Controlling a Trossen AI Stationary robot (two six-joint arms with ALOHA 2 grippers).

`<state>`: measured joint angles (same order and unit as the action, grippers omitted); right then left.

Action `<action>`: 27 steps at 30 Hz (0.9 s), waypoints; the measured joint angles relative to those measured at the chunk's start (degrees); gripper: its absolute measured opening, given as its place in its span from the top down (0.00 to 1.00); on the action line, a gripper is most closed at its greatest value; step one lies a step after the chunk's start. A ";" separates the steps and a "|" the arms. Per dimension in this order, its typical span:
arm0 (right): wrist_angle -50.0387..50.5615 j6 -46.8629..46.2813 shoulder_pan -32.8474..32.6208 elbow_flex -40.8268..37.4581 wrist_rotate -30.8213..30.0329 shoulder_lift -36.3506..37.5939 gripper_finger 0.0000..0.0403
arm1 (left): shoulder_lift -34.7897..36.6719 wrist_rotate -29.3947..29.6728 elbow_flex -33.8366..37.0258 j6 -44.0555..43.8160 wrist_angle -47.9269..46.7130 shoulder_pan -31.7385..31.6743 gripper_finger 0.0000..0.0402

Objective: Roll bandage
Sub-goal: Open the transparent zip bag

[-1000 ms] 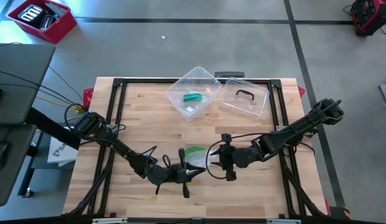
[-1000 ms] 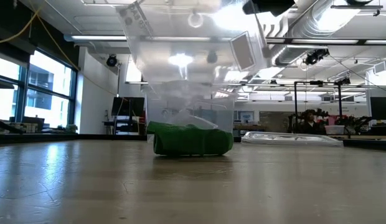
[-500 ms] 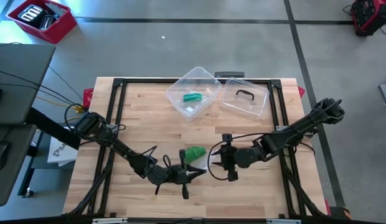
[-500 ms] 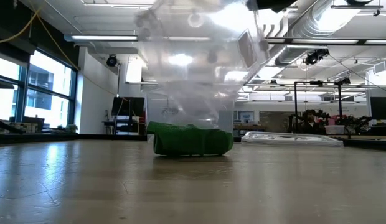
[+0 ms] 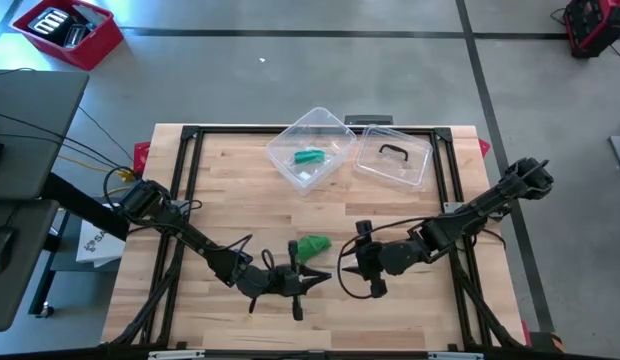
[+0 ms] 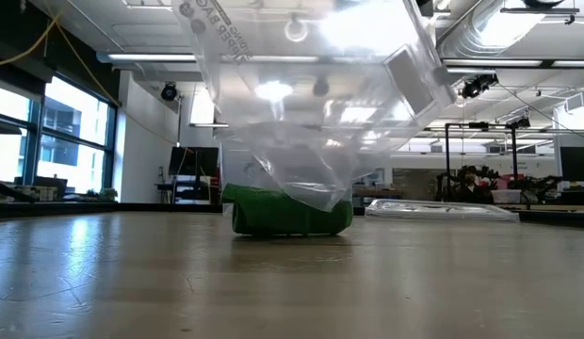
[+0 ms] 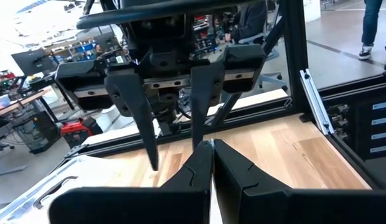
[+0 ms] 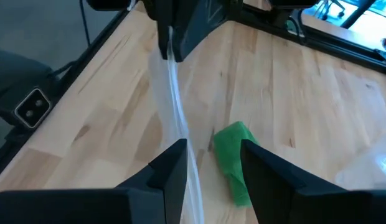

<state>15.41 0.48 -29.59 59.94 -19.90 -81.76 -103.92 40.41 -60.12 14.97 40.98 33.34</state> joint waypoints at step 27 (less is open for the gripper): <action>-1.69 6.75 0.66 0.02 5.67 -1.40 0.84 | 0.00 -5.63 0.02 -2.37 0.96 -1.62 1.00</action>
<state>13.72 7.23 -28.93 59.96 -14.23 -83.15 -103.92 34.79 -60.10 12.60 41.94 31.73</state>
